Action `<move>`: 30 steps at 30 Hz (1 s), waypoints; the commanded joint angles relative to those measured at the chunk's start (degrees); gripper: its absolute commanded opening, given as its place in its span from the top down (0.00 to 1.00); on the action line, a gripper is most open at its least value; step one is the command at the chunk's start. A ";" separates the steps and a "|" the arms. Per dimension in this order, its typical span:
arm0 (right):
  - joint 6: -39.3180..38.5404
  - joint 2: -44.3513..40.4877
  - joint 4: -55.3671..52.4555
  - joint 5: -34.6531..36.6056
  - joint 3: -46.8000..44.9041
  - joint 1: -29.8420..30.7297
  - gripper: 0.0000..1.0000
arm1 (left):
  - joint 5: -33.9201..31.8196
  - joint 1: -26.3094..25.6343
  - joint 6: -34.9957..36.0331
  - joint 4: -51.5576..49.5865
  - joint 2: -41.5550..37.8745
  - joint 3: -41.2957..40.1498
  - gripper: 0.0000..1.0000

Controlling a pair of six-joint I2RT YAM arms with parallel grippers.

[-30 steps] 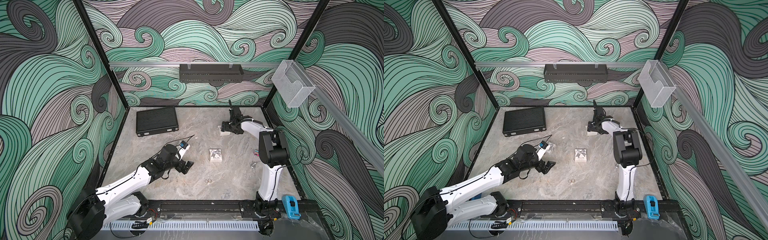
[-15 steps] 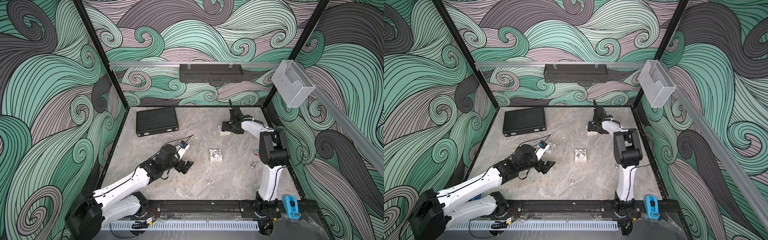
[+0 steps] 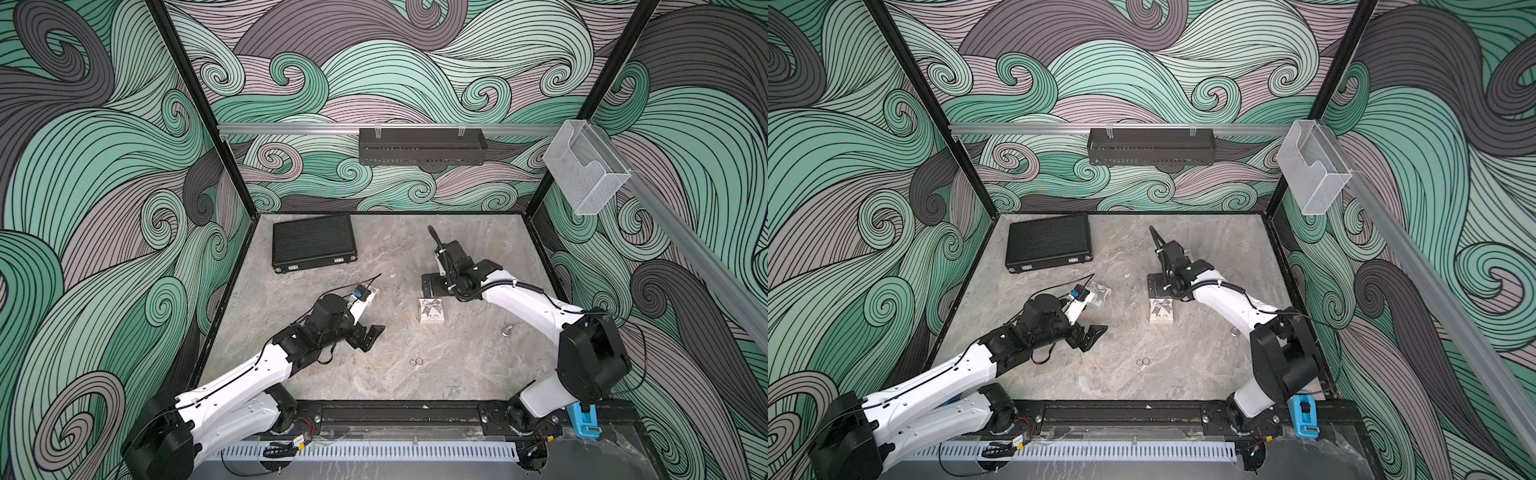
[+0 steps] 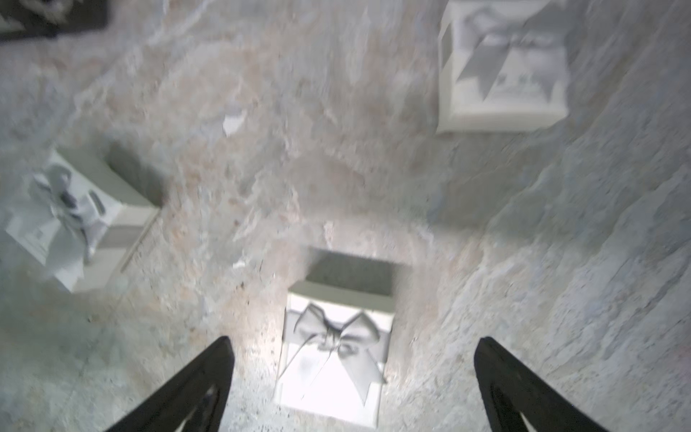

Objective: Take the rings out of the lift-off lid box
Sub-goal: Pick up the jewelry box from the center of the board.

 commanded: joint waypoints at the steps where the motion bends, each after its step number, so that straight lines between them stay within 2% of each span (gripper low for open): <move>1: 6.12 -1.00 -2.87 3.98 -1.61 2.22 0.00 | 0.38 -0.49 0.06 0.69 -0.60 -0.17 0.01; 17: 11.27 7.84 -2.17 4.20 -0.11 6.11 0.05 | -0.15 -0.49 -0.47 0.67 0.08 -0.43 0.01; 24: 12.00 10.63 -0.83 3.93 -0.10 6.47 0.10 | -0.59 -0.49 -0.41 0.77 0.71 -0.25 0.01; 30: 12.08 11.27 -0.36 4.68 -0.10 6.56 0.18 | -0.94 -0.49 -0.46 0.88 0.98 -0.34 0.01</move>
